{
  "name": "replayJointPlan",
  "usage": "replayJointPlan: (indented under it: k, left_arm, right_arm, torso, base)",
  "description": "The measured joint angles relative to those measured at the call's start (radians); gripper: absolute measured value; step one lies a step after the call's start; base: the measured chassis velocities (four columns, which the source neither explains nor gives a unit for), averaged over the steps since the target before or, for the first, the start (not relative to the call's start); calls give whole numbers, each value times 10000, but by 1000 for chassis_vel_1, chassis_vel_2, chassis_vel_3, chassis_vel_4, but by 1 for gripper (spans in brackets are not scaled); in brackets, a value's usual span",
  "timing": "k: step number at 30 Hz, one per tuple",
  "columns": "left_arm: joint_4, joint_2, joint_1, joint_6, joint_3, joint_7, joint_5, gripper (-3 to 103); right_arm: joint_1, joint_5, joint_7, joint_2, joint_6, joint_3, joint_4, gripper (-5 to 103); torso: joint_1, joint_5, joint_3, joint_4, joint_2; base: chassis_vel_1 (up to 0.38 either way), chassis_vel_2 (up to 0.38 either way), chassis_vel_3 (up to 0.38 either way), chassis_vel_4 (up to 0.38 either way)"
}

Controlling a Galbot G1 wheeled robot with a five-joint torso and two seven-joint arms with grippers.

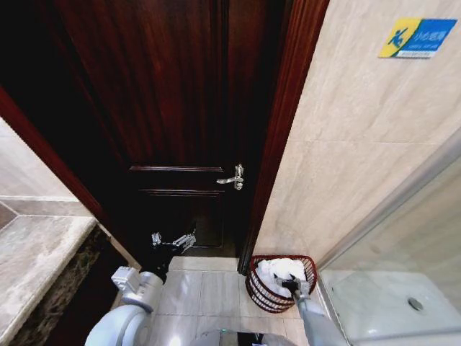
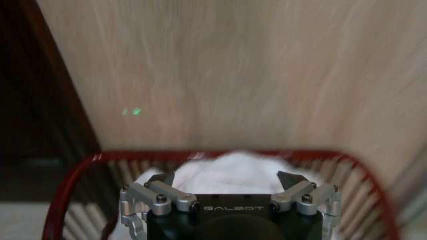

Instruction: Discard the used towel into the hamper.

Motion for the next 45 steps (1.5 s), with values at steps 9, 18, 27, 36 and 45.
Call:
replayJointPlan:
  k: [9,18,27,36,45]
  left_arm:
    - [0,0,0,0,0,-1,0,99]
    - [0,0,0,0,1,0,0,99]
    - [0,-1,0,0,1,-1,0,99]
    - [0,-1,0,0,1,0,0,99]
    - [0,-1,-1,0,1,0,0,99]
  right_arm:
    - [-3702,71,1152,861,-351,-23,6360,100]
    - [-6433,934,850,1442,-819,-284,11290,100]
    - [-7103,1357,595,1435,-1869,-418,14548,100]
    - [-6868,1994,469,1423,-3369,-119,15572,100]
    - [-6618,2035,328,1416,-3571,-565,15742,100]
  torso:
    - [-1,3,0,-1,0]
    - [-1,4,0,-2,1]
    - [1,4,1,0,-1]
    - [1,7,2,0,-2]
    - [1,4,1,-1,-2]
  base:
    - [0,0,0,0]
    - [0,0,0,0]
    - [0,0,0,0]
    - [0,0,0,0]
    - [0,0,0,0]
